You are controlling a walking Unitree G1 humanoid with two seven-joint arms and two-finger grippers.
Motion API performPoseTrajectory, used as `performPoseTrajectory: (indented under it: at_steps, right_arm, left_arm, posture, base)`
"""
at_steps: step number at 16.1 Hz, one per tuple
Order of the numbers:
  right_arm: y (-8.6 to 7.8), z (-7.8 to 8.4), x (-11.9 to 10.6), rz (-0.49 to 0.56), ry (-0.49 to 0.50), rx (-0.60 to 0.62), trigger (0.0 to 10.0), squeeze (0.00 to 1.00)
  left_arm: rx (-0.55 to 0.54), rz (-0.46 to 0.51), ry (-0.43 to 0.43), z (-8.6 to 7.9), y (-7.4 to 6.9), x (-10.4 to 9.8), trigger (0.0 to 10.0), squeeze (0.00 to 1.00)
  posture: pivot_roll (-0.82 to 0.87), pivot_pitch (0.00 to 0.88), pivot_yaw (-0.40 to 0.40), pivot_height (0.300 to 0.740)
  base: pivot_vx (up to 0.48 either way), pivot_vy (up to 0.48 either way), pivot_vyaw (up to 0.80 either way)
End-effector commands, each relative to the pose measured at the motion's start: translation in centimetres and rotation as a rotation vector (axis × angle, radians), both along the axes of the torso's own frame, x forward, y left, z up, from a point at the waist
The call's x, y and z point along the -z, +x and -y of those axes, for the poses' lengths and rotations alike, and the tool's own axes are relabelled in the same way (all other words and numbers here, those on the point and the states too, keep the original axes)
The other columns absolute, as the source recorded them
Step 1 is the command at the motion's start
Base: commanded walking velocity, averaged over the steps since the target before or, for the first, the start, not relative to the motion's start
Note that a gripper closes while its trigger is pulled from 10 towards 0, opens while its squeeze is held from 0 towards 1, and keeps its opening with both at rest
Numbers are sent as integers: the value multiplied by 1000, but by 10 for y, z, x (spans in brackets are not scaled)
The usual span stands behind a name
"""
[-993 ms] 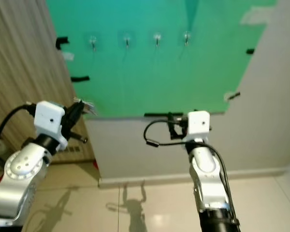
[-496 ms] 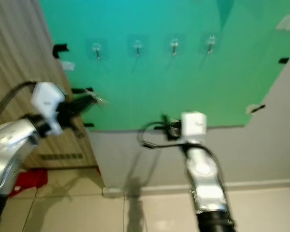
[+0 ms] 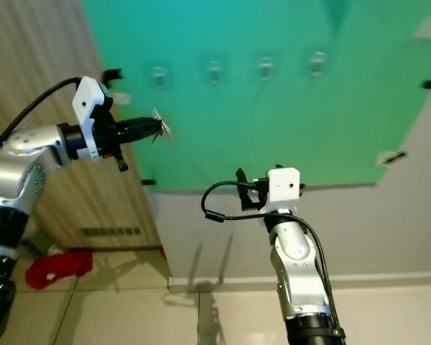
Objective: Hang keys on a hook
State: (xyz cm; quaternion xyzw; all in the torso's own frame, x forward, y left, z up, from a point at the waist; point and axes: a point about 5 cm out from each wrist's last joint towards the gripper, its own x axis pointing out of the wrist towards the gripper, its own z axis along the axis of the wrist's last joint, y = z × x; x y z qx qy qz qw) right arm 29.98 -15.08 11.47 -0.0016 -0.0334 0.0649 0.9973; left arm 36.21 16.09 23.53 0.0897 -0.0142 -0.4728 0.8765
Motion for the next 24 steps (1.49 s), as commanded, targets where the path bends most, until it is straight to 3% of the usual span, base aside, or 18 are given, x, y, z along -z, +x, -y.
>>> performPoseTrajectory:
  at_steps: [1,2,7,13,19,23,24]
  right_arm:
    - [-2,1,-3,22,14,13,10000,0]
    - [-4,1,-2,22,15,18,10000,0]
    - [-11,5,0,15,12,43,10000,0]
    - [-14,4,3,6,13,44,10000,0]
    - [-11,3,0,13,5,28,10000,0]
    - [-11,2,0,9,9,24,10000,0]
    - [-11,3,1,6,12,25,10000,0]
  left_arm:
    - [-86,-4,-55,-9,12,-9,10000,0]
    - [-141,-26,-80,-11,20,-13,10000,0]
    - [-165,-78,-138,-12,35,-23,10000,0]
    - [-179,-122,-239,-15,40,-28,10000,0]
    - [-163,-124,-280,-19,39,-27,10000,0]
    - [-220,-210,-430,-26,41,-25,10000,0]
    - [-238,-248,-501,-28,42,-25,10000,0]
  posture:
    - [-126,0,118,740]
    - [-150,0,135,740]
    - [-182,0,159,740]
    - [-180,0,157,740]
    - [-164,0,139,740]
    - [-163,0,137,740]
    - [-166,0,139,740]
  base:
    - [0,0,0]
    - [0,0,0]
    - [0,0,0]
    - [0,0,0]
    - [0,0,0]
    - [0,0,0]
    - [0,0,0]
